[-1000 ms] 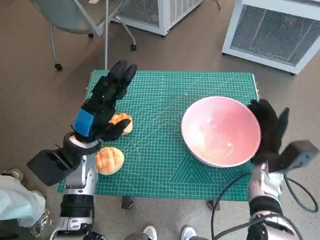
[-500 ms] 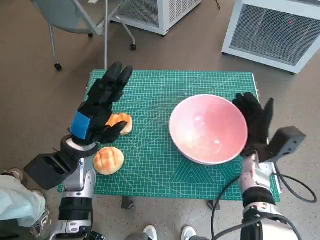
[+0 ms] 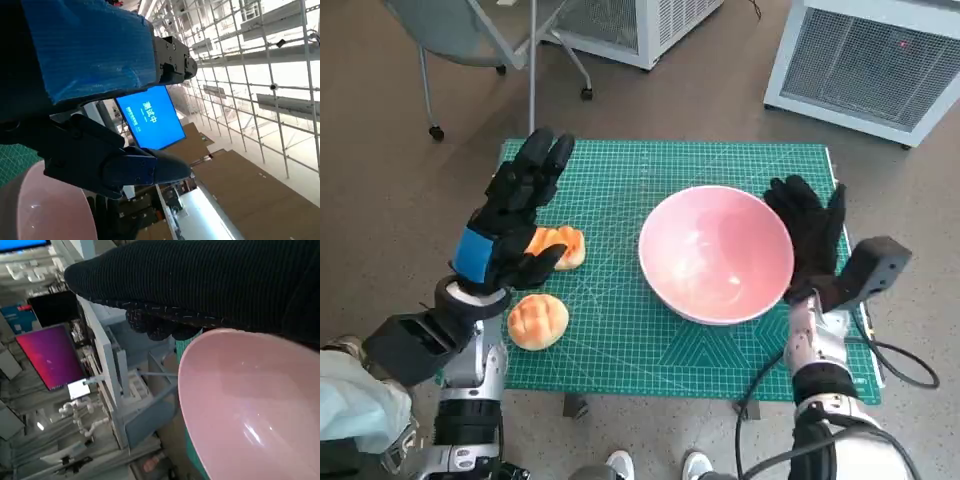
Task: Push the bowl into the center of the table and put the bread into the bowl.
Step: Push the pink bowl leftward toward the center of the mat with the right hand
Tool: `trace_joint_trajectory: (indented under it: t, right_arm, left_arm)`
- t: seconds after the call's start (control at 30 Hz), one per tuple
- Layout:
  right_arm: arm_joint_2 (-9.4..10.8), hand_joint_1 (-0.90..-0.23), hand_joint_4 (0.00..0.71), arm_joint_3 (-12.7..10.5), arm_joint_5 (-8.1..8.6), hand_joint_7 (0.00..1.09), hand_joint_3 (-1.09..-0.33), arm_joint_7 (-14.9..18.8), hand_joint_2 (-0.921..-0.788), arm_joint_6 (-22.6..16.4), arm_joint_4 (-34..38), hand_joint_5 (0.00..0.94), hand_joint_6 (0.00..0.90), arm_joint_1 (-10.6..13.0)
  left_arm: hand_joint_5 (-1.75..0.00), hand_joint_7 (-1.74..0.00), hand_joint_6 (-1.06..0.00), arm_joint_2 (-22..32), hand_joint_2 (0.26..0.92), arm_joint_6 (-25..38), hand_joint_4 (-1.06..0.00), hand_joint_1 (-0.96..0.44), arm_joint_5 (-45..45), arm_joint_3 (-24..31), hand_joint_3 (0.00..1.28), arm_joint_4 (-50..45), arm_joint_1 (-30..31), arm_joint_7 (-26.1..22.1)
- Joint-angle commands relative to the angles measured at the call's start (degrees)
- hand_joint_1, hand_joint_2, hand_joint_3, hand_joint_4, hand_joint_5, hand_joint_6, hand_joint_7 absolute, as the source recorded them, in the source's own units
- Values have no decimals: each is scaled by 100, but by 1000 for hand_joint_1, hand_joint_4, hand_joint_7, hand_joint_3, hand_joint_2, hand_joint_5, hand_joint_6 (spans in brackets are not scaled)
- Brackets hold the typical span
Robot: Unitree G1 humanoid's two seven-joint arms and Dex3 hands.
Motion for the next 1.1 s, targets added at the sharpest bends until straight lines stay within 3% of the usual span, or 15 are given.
trace_joint_trajectory:
  t: [0.03, 0.43, 0.73, 1.1]
  right_arm:
    - [135, -501, -1, -10, -38, 159, -853, -92, -921, 192, 134, -1, 49, -45]
    - [288, -542, -1, 33, -94, 173, -801, -143, -921, 374, 166, -1, 90, -170]
    - [360, -562, -1, 178, -277, 177, -764, -287, -921, 465, 200, -1, 107, -234]
    - [171, -570, 12, 276, -422, 176, -732, -233, -921, 423, 105, 5, 121, -307]
  left_arm:
    - [0, -75, -159, 65, 921, -91, -188, -675, 99, 24, 386, -144, 55, 74]
    - [0, -68, -164, 72, 921, -87, -187, -663, 223, 27, 382, -209, 107, 199]
    - [0, -63, -167, 103, 921, -74, -187, -667, 253, 20, 381, -224, 127, 245]
    - [0, -57, -172, 122, 921, -40, -187, -662, 283, 9, 380, -295, 170, 295]
